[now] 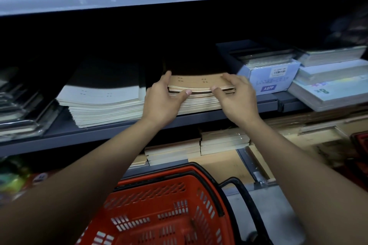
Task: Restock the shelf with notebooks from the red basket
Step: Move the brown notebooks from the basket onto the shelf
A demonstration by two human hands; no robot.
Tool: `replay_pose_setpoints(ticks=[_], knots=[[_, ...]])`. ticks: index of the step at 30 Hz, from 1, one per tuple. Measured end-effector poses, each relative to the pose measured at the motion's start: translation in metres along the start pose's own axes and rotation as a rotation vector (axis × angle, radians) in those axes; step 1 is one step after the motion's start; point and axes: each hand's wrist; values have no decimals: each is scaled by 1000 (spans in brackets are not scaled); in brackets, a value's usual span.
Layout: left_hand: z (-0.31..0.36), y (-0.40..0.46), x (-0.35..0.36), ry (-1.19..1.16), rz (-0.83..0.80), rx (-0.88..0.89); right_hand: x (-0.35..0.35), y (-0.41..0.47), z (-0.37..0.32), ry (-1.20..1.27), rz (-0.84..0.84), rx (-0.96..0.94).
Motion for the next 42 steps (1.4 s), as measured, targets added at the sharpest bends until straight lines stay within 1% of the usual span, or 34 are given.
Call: replay_pose_setpoints(ticks=[3, 9, 13, 24, 29, 35, 38, 42], knots=[[0, 0, 0, -22, 24, -16, -4, 2, 6, 9, -16, -40], [4, -1, 3, -56, 96, -55, -7, 6, 10, -35, -14, -50], [4, -2, 5, -92, 131, -46, -7, 8, 11, -48, -8, -55], [1, -4, 9, -103, 212, -26, -8, 7, 12, -127, -24, -109], [-2, -9, 8, -71, 197, 1, -8, 6, 11, -152, -43, -83], [-1, -25, 0, -1, 139, 23, -5, 1, 8, -173, -49, -64], [2, -35, -7, 56, 101, 61, -4, -5, 7, -189, -29, -50], [4, -51, -15, 76, 69, 95, -3, -17, 4, -199, -13, -40]])
Point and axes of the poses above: each hand's wrist, its own y-axis towards the middle knuckle, its own x-axis out of the palm, z = x × y, and after that the axes turned 13 degrees about -z, right-handed
